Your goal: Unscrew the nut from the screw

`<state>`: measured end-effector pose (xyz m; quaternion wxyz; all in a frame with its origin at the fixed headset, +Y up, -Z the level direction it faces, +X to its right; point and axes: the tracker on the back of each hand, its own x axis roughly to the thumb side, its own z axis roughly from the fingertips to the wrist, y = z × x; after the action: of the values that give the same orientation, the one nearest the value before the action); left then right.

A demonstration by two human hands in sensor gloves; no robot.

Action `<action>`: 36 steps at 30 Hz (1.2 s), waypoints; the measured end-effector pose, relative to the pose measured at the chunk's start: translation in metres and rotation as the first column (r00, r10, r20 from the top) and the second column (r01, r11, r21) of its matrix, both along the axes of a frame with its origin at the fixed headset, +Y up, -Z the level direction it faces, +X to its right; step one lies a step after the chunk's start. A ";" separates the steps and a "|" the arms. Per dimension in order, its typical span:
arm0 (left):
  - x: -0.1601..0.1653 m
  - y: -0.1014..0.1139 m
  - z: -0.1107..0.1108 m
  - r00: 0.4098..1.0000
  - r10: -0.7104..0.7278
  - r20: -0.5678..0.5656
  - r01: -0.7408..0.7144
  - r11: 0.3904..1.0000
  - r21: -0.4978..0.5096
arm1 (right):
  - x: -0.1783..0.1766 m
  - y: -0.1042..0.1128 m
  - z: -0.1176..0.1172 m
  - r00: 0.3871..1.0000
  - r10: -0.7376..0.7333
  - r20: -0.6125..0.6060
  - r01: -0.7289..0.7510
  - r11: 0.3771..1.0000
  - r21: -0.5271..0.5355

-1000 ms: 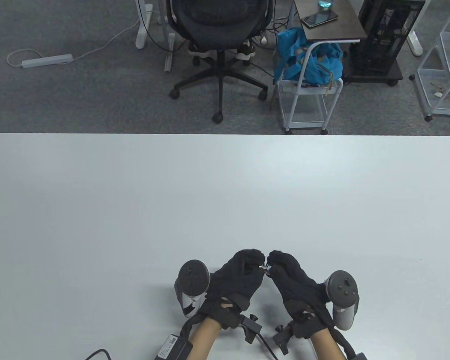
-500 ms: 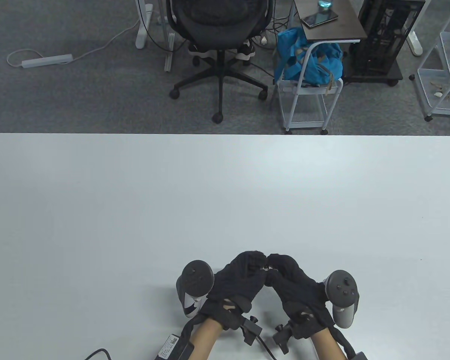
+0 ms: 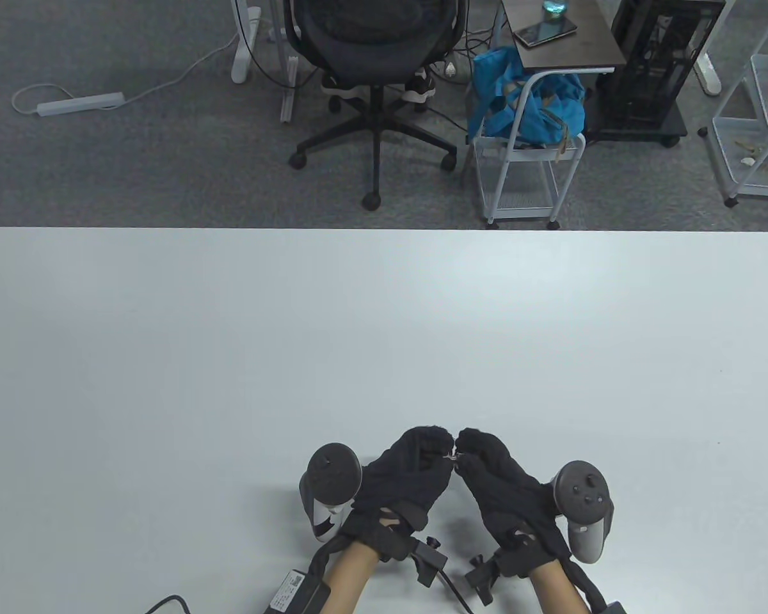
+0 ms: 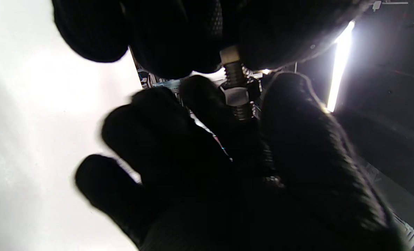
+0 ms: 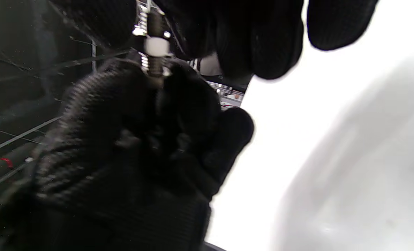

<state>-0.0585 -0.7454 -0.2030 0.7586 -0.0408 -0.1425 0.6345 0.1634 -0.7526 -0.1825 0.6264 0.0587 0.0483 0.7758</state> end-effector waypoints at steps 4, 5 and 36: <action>0.001 0.000 0.001 1.000 -0.015 0.002 0.015 1.000 0.006 | -0.001 0.003 -0.001 1.000 -0.011 0.002 0.011 0.999 0.035; 0.001 0.000 0.000 1.000 -0.014 0.003 0.014 1.000 0.005 | 0.000 0.005 0.000 1.000 0.005 0.002 -0.005 0.998 0.056; 0.000 0.000 0.000 1.000 0.003 -0.010 -0.003 1.000 -0.007 | -0.001 0.009 0.000 1.000 -0.028 -0.002 0.028 0.995 0.092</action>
<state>-0.0585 -0.7453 -0.2028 0.7583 -0.0400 -0.1364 0.6362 0.1620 -0.7434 -0.1826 0.6340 0.0883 0.0119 0.7682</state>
